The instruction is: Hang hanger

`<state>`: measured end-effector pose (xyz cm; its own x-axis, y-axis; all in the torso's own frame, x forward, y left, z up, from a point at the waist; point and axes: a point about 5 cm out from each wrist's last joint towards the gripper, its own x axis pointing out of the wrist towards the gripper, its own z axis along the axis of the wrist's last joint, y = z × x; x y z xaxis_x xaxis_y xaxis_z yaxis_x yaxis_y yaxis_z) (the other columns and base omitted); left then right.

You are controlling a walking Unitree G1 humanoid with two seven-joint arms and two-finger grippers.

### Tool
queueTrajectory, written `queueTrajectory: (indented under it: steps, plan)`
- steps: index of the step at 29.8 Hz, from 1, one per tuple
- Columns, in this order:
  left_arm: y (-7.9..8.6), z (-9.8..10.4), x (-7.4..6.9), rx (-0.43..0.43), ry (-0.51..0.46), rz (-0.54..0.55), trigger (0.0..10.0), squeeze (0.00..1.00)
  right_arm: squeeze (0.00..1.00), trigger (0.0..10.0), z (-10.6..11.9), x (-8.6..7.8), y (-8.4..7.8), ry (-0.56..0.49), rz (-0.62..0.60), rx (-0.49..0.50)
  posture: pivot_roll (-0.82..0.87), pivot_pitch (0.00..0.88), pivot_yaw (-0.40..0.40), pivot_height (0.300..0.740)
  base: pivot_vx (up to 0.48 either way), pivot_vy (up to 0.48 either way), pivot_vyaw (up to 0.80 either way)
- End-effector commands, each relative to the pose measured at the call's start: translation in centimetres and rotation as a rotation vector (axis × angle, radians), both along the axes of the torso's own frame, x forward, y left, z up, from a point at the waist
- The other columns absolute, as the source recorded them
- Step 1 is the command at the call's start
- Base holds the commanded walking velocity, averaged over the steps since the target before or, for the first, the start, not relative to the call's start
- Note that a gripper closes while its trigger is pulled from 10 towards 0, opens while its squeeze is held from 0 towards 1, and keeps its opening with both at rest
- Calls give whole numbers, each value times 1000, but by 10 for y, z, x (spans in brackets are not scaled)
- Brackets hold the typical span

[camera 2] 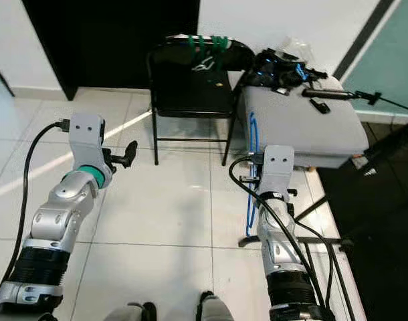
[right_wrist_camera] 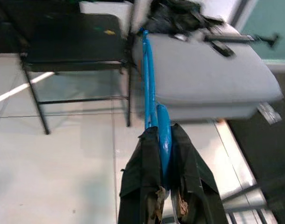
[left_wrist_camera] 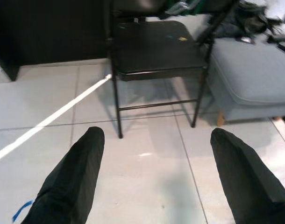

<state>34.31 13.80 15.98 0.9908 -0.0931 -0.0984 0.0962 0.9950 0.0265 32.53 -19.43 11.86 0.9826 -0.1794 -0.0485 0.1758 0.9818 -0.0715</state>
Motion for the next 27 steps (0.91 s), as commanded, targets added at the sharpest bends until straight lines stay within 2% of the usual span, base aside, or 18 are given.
queueTrajectory:
  steps: [1, 3, 7, 17, 19, 27]
  plan:
    - [-3, -11, -4, 10, 32, -13, 10000, 0, 0, 10000, -9, -4, -9, 42, -38, 25, -49, 48, 19, 740, 0, 0, -800]
    - [-8, -9, -5, 40, 10, -52, 10000, 0, 0, 10000, -8, -4, -11, 41, -45, 19, -51, 45, 18, 740, 0, 0, -800]
    - [-11, -9, -5, 71, -13, -41, 10000, 0, 0, 10000, -7, -4, -13, 40, -57, 4, -55, 35, 19, 740, 0, 0, -800]
    - [-8, -8, -2, 72, -21, -32, 10000, 0, 0, 10000, -14, -7, -24, 102, -127, -35, -68, 28, 26, 740, 0, 0, -800]
    - [-7, -11, -4, 109, -36, -32, 10000, 0, 0, 10000, -17, -9, -27, 127, -154, -38, -73, 28, 25, 740, 0, 0, -800]
    - [-12, -20, -6, 120, -29, -45, 10000, 0, 0, 10000, -18, -11, -29, 129, -163, -27, -80, 28, 25, 740, 0, 0, -800]
